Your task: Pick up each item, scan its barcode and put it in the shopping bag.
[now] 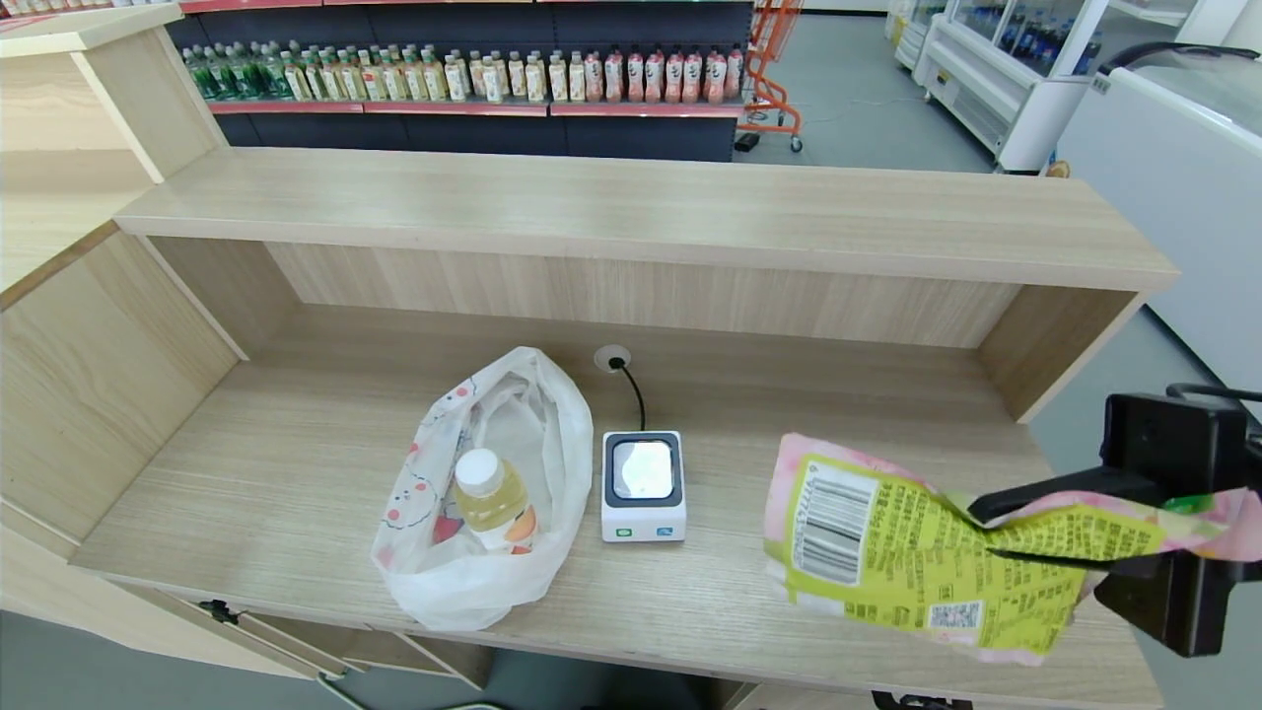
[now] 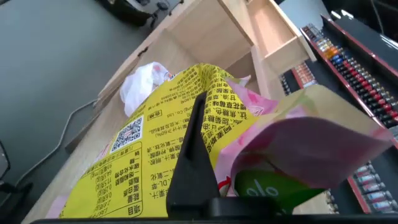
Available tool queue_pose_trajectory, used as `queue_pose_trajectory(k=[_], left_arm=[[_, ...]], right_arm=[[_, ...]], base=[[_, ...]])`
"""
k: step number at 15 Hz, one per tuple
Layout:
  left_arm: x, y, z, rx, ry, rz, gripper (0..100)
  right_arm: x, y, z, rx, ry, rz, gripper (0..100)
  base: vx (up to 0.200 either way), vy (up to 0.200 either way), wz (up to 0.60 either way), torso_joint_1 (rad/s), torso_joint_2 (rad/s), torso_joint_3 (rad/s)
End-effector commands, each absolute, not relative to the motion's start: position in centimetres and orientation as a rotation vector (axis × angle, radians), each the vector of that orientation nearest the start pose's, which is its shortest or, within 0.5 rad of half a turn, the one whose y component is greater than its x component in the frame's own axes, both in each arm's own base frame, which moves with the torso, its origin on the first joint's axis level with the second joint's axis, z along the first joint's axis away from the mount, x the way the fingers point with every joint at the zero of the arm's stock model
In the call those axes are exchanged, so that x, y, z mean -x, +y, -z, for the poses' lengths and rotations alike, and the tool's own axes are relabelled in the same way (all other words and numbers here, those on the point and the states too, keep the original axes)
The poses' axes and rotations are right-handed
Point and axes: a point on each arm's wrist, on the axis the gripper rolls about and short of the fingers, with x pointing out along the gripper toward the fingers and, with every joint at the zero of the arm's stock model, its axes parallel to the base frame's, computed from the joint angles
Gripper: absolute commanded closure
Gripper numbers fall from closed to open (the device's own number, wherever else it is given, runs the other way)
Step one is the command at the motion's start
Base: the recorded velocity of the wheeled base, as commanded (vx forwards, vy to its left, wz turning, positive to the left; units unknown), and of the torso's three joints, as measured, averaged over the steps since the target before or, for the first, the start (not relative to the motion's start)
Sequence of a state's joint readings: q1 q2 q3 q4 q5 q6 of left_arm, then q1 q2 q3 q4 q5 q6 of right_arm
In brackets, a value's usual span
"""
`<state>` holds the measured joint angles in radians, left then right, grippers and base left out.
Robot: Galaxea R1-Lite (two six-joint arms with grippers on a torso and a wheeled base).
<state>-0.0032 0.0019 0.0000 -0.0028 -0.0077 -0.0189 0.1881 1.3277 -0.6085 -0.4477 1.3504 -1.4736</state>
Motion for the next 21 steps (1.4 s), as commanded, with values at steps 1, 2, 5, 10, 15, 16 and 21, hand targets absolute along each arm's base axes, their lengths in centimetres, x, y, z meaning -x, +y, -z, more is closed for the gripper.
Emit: queue_pose_trajectory(k=[1, 2, 5, 10, 15, 16, 21], left_arm=[[2.3, 0.0, -7.6, 0.018, -0.001, 0.011, 0], [2.3, 0.0, -7.6, 0.018, -0.001, 0.011, 0], [2.3, 0.0, -7.6, 0.018, -0.001, 0.011, 0], [2.3, 0.0, -7.6, 0.018, -0.001, 0.011, 0], [2.3, 0.0, -7.6, 0.018, -0.001, 0.011, 0], [2.3, 0.0, -7.6, 0.018, -0.001, 0.011, 0], [2.3, 0.0, -7.6, 0.018, -0.001, 0.011, 0]], right_arm=[[-15.9, 6.2, -18.9, 0.95, -0.873, -1.439, 100], [-15.2, 6.3, -18.3, 0.939, -0.873, -1.46, 100], [-15.2, 6.4, -17.8, 0.945, -0.876, -1.469, 100], [-14.5, 6.2, -15.8, 0.954, -0.832, -1.477, 100], [-14.4, 6.2, -15.1, 0.984, -0.814, -1.468, 100], [-14.5, 6.2, -15.1, 1.003, -0.828, -1.459, 100], [-14.5, 6.2, -15.0, 1.059, -0.84, -1.454, 100]], base=[[0.0, 0.0, 0.0, 0.0, 0.0, 0.0], [0.0, 0.0, 0.0, 0.0, 0.0, 0.0], [0.0, 0.0, 0.0, 0.0, 0.0, 0.0], [0.0, 0.0, 0.0, 0.0, 0.0, 0.0], [0.0, 0.0, 0.0, 0.0, 0.0, 0.0], [0.0, 0.0, 0.0, 0.0, 0.0, 0.0], [0.0, 0.0, 0.0, 0.0, 0.0, 0.0]])
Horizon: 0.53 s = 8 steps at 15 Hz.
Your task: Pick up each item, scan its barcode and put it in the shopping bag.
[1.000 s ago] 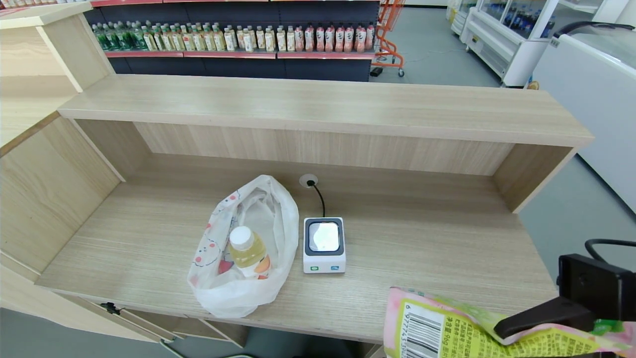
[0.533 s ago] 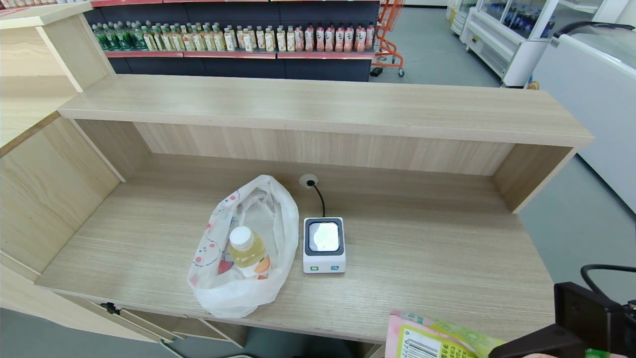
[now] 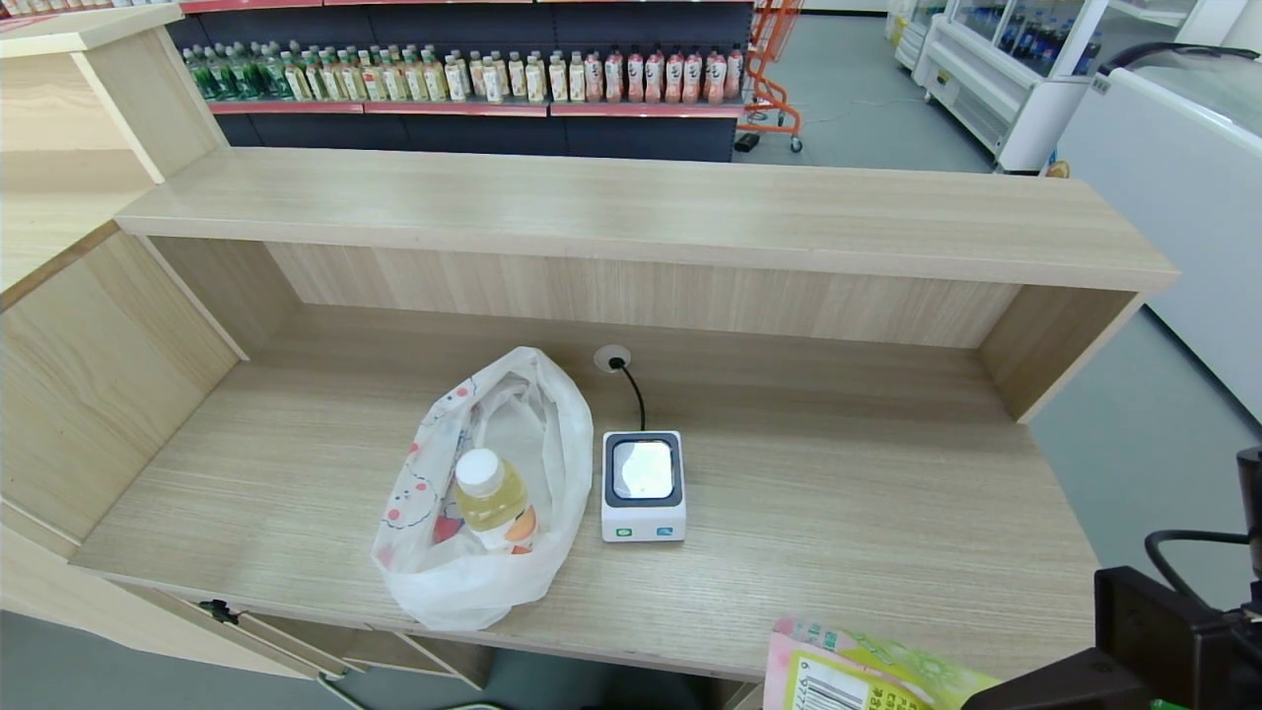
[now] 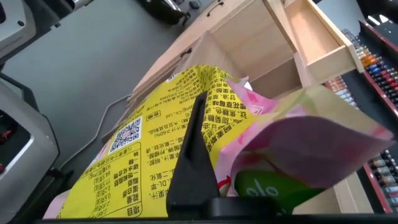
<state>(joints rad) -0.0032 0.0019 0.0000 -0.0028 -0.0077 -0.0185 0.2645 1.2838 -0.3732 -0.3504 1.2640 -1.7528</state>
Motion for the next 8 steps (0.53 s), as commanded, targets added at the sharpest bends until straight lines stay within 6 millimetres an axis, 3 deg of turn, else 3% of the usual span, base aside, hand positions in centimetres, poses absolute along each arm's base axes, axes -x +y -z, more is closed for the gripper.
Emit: queue_pose_trajectory(k=[1, 8], left_arm=[[2.27, -0.01, -7.58, 0.02, -0.001, 0.011, 0], [2.27, -0.01, -7.58, 0.02, -0.001, 0.011, 0]], right_arm=[[-14.5, 6.16, -14.93, 1.074, -0.854, -1.45, 100], [-14.91, 6.28, -15.03, 1.079, -0.863, -1.448, 100]], base=[[0.0, 0.0, 0.0, 0.0, 0.0, 0.0], [0.0, 0.0, 0.0, 0.0, 0.0, 0.0]])
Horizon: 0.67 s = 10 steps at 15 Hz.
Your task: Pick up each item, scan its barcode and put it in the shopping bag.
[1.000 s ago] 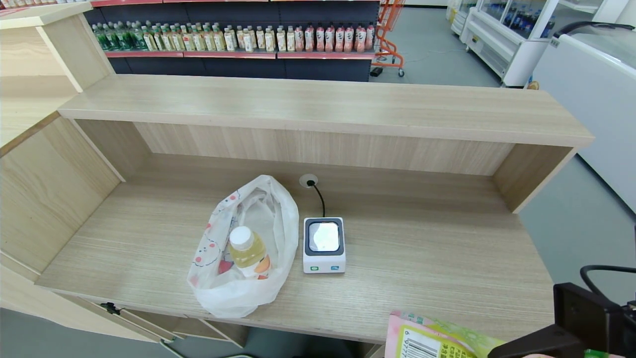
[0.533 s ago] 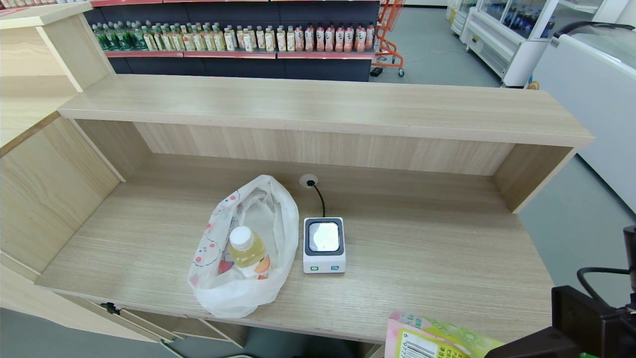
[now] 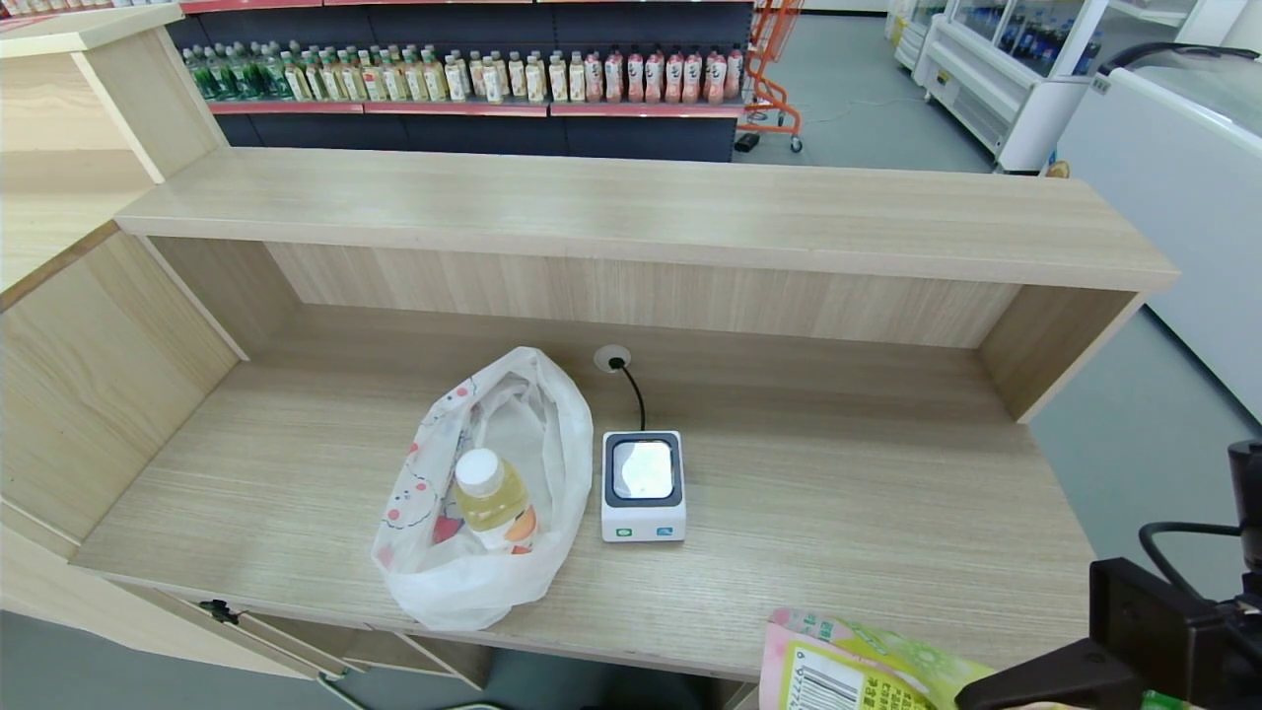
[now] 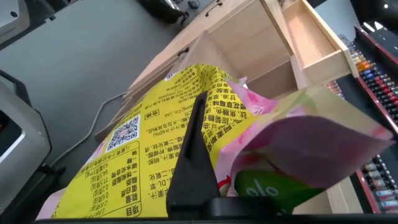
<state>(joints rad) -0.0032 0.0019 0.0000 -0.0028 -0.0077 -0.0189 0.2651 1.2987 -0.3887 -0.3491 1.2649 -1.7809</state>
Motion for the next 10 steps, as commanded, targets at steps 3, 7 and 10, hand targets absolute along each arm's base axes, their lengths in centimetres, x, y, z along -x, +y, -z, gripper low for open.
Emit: queue_pose_trajectory(k=[3, 7, 10], left_arm=[[2.27, -0.01, -7.58, 0.02, -0.001, 0.011, 0], [2.27, -0.01, -7.58, 0.018, -0.001, 0.011, 0], [2.27, -0.01, -7.58, 0.02, -0.001, 0.011, 0]], right_arm=[[-14.84, 6.26, -14.97, 1.088, -0.872, -1.446, 100], [-14.68, 6.11, -15.06, 1.1, -0.883, -1.435, 100], [-14.49, 6.06, -14.85, 1.097, -0.877, -1.438, 100]], base=[[0.0, 0.0, 0.0, 0.0, 0.0, 0.0], [0.0, 0.0, 0.0, 0.0, 0.0, 0.0], [0.0, 0.0, 0.0, 0.0, 0.0, 0.0]])
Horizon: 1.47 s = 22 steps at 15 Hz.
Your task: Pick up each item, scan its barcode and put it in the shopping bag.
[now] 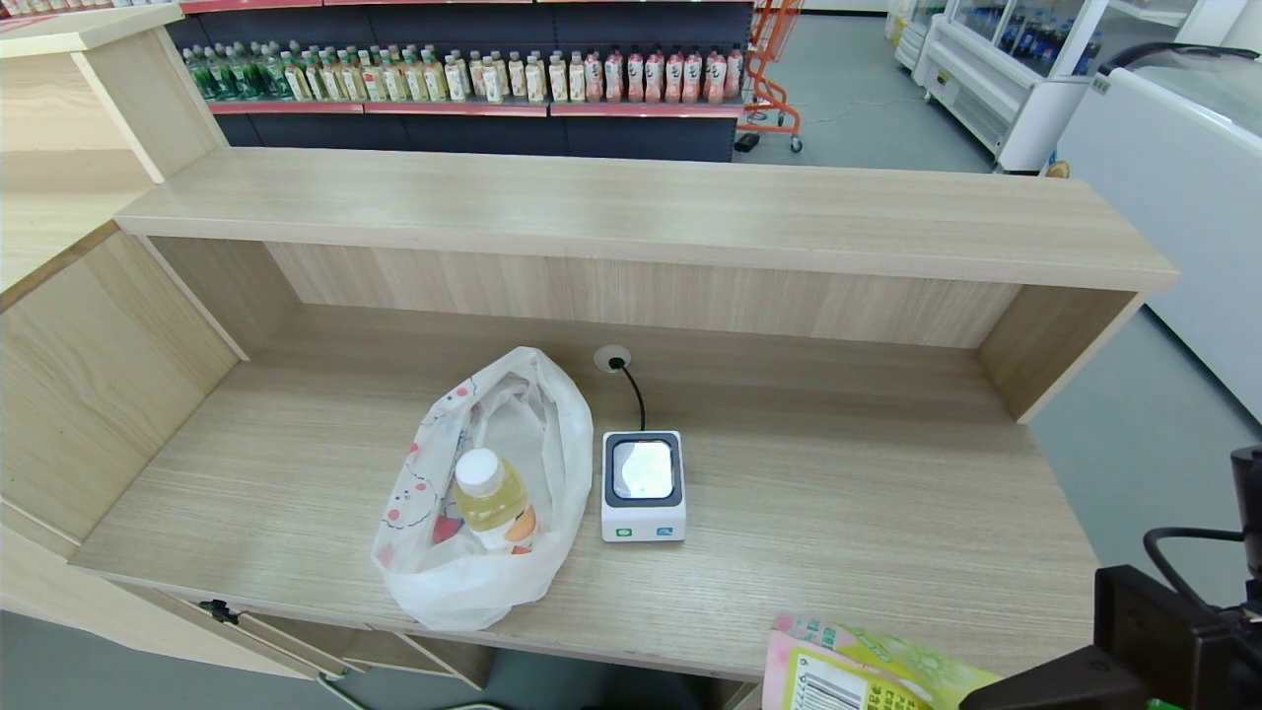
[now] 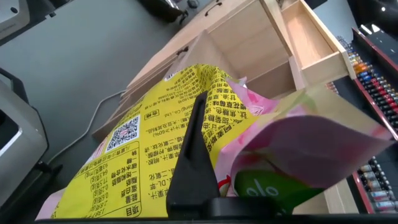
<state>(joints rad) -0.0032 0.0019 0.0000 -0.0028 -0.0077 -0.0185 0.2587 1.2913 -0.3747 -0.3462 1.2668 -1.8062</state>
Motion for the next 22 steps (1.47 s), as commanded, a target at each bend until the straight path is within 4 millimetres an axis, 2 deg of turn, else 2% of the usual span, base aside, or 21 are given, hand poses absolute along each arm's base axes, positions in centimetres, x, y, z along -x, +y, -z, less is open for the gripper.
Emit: queue_pose_trajectory(k=[1, 11, 13, 15, 17, 18, 20, 22], left_arm=[[2.3, 0.0, -7.6, 0.02, -0.001, 0.011, 0], [2.3, 0.0, -7.6, 0.02, -0.001, 0.011, 0], [2.3, 0.0, -7.6, 0.018, -0.001, 0.011, 0], [2.3, 0.0, -7.6, 0.018, -0.001, 0.011, 0], [2.3, 0.0, -7.6, 0.02, -0.001, 0.011, 0], [2.3, 0.0, -7.6, 0.02, -0.001, 0.011, 0], [2.3, 0.0, -7.6, 0.018, -0.001, 0.011, 0], [2.3, 0.0, -7.6, 0.018, -0.001, 0.011, 0]], right_arm=[[-14.4, 6.1, -14.8, 1.096, -0.876, -1.439, 100], [-13.9, 5.9, -14.8, 1.102, -0.885, -1.433, 100], [-14.3, 5.9, -15.5, 1.101, -0.883, -1.421, 100], [-14.9, 4.6, -19.2, 1.01, -0.709, -1.313, 100], [-14.3, 3.5, -22.0, 0.887, -0.475, -1.141, 100], [-13.8, 3.4, -23.6, 0.766, -0.382, -1.07, 100], [-14.3, 3.2, -27.7, 0.45, -0.208, -0.848, 100], [-16.3, 3.1, -28.7, 0.108, -0.04, -0.645, 100]], base=[[0.0, 0.0, 0.0, 0.0, 0.0, 0.0], [0.0, 0.0, 0.0, 0.0, 0.0, 0.0], [0.0, 0.0, 0.0, 0.0, 0.0, 0.0], [0.0, 0.0, 0.0, 0.0, 0.0, 0.0], [0.0, 0.0, 0.0, 0.0, 0.0, 0.0], [0.0, 0.0, 0.0, 0.0, 0.0, 0.0], [0.0, 0.0, 0.0, 0.0, 0.0, 0.0], [0.0, 0.0, 0.0, 0.0, 0.0, 0.0]])
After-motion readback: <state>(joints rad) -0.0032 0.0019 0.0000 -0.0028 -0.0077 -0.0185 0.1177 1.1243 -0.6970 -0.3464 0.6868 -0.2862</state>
